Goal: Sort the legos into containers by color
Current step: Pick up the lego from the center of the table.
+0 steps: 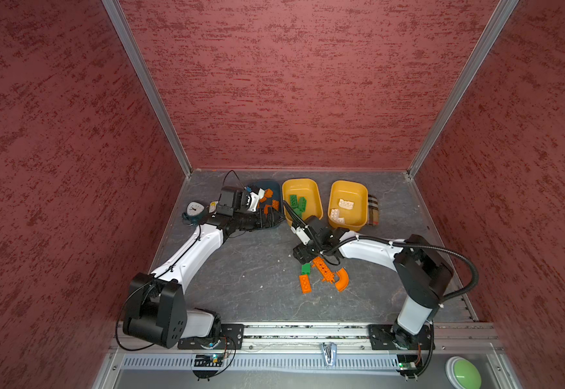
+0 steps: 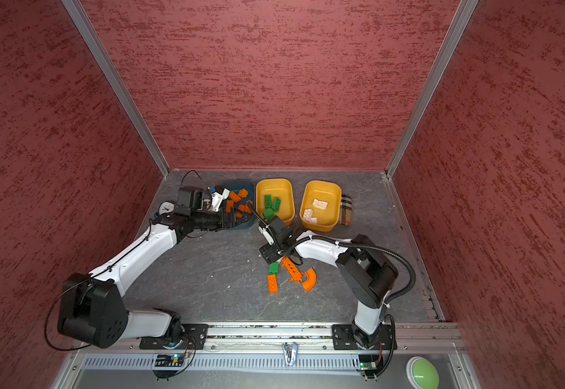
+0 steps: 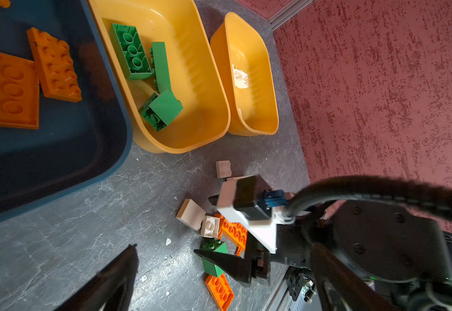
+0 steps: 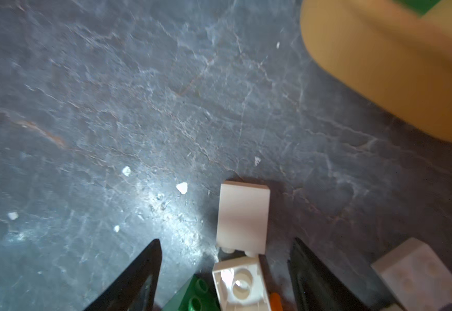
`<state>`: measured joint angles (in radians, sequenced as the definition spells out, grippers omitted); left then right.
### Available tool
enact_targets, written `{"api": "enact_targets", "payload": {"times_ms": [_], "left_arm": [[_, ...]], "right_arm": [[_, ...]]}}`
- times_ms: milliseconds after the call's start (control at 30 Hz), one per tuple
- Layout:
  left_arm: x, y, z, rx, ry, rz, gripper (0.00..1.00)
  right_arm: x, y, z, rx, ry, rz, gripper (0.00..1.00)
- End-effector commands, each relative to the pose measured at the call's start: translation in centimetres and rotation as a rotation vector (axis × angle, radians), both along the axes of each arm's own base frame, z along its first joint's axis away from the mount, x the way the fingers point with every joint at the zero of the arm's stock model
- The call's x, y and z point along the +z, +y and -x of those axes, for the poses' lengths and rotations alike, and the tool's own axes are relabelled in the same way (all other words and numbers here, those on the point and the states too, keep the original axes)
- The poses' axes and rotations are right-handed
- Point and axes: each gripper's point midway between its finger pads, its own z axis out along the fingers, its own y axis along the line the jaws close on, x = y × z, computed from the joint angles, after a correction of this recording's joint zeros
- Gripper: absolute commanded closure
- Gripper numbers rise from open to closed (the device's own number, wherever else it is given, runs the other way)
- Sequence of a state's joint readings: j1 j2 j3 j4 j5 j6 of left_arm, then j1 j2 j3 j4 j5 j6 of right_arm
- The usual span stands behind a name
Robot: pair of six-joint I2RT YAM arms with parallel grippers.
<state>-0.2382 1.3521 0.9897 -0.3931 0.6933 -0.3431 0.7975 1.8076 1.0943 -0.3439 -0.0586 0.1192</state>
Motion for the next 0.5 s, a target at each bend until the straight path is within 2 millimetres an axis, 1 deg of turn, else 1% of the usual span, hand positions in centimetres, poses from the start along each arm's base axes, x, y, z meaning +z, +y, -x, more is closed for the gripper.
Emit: {"api": "enact_targets", "payload": {"times_ms": [0, 67, 133, 267, 367, 467], "left_arm": [[0.3, 0.4, 0.7, -0.011, -0.016, 0.004, 0.01], [0.3, 0.6, 0.9, -0.007, -0.012, 0.007, 0.01], [0.3, 0.7, 0.9, -0.006, -0.012, 0.012, 0.01], [0.4, 0.9, 1.0, -0.003, -0.013, 0.017, 0.01], [0.4, 0.9, 1.0, -0.006, -0.013, 0.019, 0.01], [0.4, 0.9, 1.0, -0.007, -0.012, 0.025, 0.01]], "right_arm": [[0.3, 0.8, -1.7, -0.026, -0.065, 0.022, 0.28], [-0.2, 0.8, -1.9, -0.031, -0.066, 0.043, 0.32], [-0.6, 0.8, -2.2, -0.036, -0.07, 0.061, 0.38], [-1.4, 0.3, -2.4, -0.041, -0.075, 0.109, 0.55], [-0.8, -0.2, -3.0, -0.062, -0.111, 0.13, 0.66], [0.9, -0.8, -3.4, -0.072, -0.149, 0.131, 0.68]]}}
